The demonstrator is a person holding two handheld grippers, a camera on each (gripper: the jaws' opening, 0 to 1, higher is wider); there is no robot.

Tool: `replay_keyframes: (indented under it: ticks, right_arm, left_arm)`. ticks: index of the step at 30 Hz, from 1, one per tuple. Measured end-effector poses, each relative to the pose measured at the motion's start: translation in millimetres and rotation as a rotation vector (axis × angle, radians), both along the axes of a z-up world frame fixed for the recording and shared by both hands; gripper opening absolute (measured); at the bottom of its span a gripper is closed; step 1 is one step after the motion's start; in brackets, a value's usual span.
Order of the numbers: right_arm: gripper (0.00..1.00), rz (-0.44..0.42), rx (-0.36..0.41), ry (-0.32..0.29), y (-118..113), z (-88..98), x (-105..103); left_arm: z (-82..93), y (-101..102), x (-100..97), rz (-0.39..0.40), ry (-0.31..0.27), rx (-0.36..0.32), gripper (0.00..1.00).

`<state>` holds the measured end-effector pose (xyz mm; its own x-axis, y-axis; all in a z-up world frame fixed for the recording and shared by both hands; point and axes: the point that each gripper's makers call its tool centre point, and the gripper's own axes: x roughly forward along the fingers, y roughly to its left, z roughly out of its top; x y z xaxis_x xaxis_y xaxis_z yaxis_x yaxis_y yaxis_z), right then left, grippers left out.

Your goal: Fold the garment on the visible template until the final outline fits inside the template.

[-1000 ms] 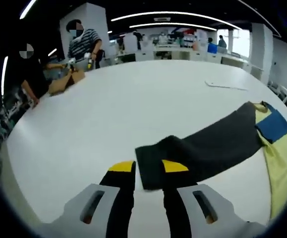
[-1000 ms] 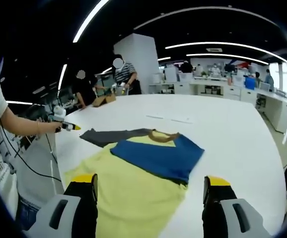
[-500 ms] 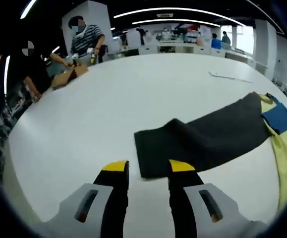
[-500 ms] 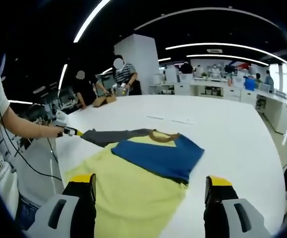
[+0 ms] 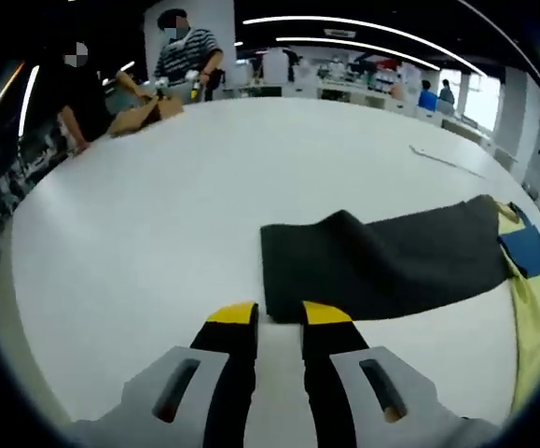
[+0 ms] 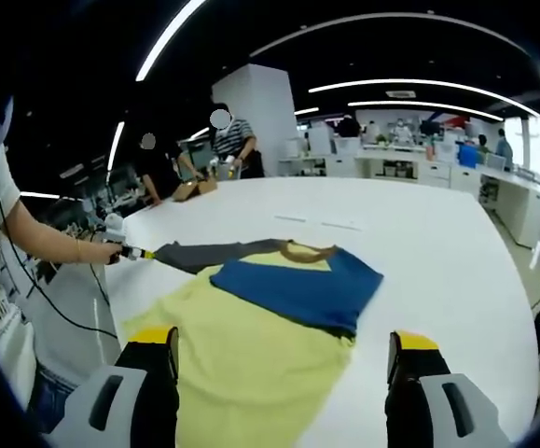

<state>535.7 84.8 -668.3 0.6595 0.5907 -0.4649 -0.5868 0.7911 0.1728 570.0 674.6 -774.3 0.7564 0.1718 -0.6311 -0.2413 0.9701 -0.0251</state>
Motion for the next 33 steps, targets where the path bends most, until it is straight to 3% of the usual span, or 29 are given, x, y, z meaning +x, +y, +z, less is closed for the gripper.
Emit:
replay_keyframes:
  ticks: [2,6,9,11,16,23,26,33]
  right_arm:
    - [0.91,-0.003,-0.002,0.003,0,-1.1,-1]
    - [0.91,-0.008,0.003,0.005,-1,-2.2,-1]
    - [0.91,-0.009,0.003,0.006,-1,-2.6,-2]
    - [0.92,-0.01,0.003,0.005,-1,-2.1,-2]
    - [0.91,-0.018,0.002,0.008,-5,-3.4,-3]
    - [0.92,-0.015,0.004,0.009,-5,-4.3,-6]
    - [0.93,-0.012,0.004,0.009,-5,-4.3,-6]
    - [0.93,-0.006,0.005,0.012,-3,-4.8,-7]
  left_arm:
    - [-0.7,-4,1.0,0.0,-0.012,-0.032,0.1]
    - [-0.6,-2,0.6,0.013,-0.008,-0.025,0.09]
    - [3.4,1,-0.8,0.028,-0.014,-0.029,0.01]
    - [1.9,5,-6.7,0.013,0.044,0.02,0.01]
    - [8.4,3,-7.8,0.019,0.013,0.012,0.01]
    - [8.6,5,-18.2,0.057,0.026,0.035,0.01]
    - [17.8,3,-15.9,-0.002,0.034,0.128,0.01]
    - [43.1,-10,-8.4,-0.031,-0.033,0.135,0.01]
